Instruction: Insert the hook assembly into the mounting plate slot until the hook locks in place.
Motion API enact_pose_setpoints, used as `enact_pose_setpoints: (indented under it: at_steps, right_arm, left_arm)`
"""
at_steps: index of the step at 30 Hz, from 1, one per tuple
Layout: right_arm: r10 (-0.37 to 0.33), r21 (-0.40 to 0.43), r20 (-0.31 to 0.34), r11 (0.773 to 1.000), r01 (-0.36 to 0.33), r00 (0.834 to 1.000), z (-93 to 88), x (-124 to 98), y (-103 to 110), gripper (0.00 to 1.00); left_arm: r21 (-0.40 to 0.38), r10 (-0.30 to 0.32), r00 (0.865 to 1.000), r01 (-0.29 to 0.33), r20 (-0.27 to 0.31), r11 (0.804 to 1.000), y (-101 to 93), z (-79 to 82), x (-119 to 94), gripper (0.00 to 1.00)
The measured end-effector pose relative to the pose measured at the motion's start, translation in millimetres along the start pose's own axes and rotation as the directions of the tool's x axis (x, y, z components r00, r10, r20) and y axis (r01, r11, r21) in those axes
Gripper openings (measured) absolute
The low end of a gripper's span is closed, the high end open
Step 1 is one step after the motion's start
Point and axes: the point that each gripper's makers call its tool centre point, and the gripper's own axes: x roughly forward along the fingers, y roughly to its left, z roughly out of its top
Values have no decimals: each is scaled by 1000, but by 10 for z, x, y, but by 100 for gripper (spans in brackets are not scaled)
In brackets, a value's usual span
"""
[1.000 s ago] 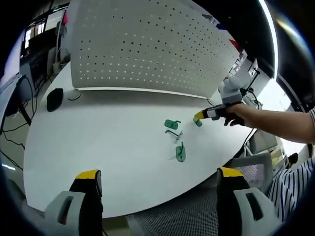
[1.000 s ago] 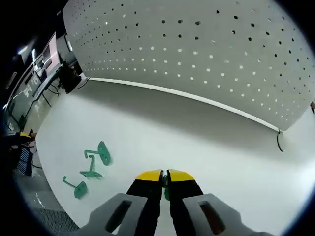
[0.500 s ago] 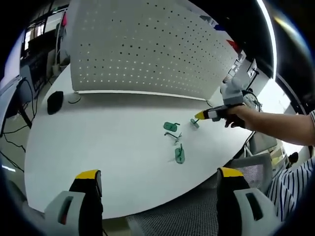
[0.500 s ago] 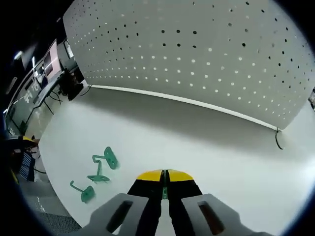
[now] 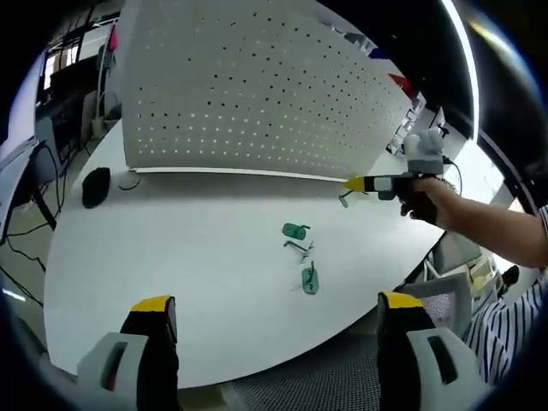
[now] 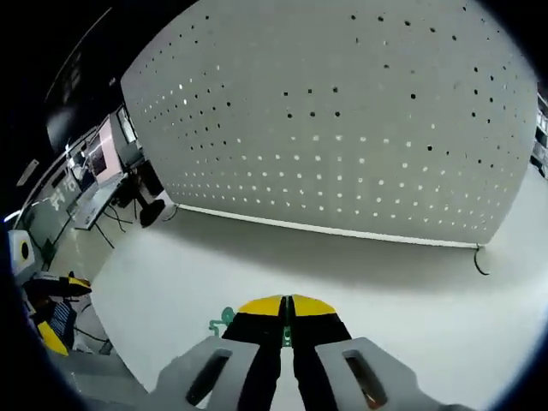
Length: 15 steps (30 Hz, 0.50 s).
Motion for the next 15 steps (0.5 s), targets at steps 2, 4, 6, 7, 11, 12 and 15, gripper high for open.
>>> enact_pose_setpoints:
  at_steps: [2, 4, 6, 7, 11, 12, 15]
  right_arm:
    - [17, 6, 28, 1000, -17, 999, 79, -55, 81, 0]
    - [39, 26, 51, 999, -41, 998, 124, -90, 148, 0]
    - [64, 100, 95, 992, -74, 993, 177, -134, 216, 0]
    - [60, 109, 92, 992, -70, 994, 162, -166, 212, 0]
    - [91, 127, 143, 986, -110, 985, 207, -299, 344, 0]
    - [103, 123, 159, 985, -124, 982, 224, -320, 383, 0]
    - [132, 114, 192, 981, -156, 973, 220, -401, 507, 0]
  left_arm:
    - [9, -3, 1000, 3, 1, 1000, -23, 29, 3, 100]
    - [18, -4, 1000, 4, 2, 1000, -42, 56, 6, 99]
    - [27, -8, 1000, 8, 5, 1000, -65, 89, 14, 99]
    - [32, -12, 1000, 12, 8, 999, -84, 117, 20, 99]
    - [55, -25, 1000, 24, 18, 998, -153, 213, 35, 99]
    - [60, -27, 999, 26, 21, 998, -163, 235, 36, 99]
    - [71, -38, 999, 36, 29, 997, -207, 312, 57, 98]
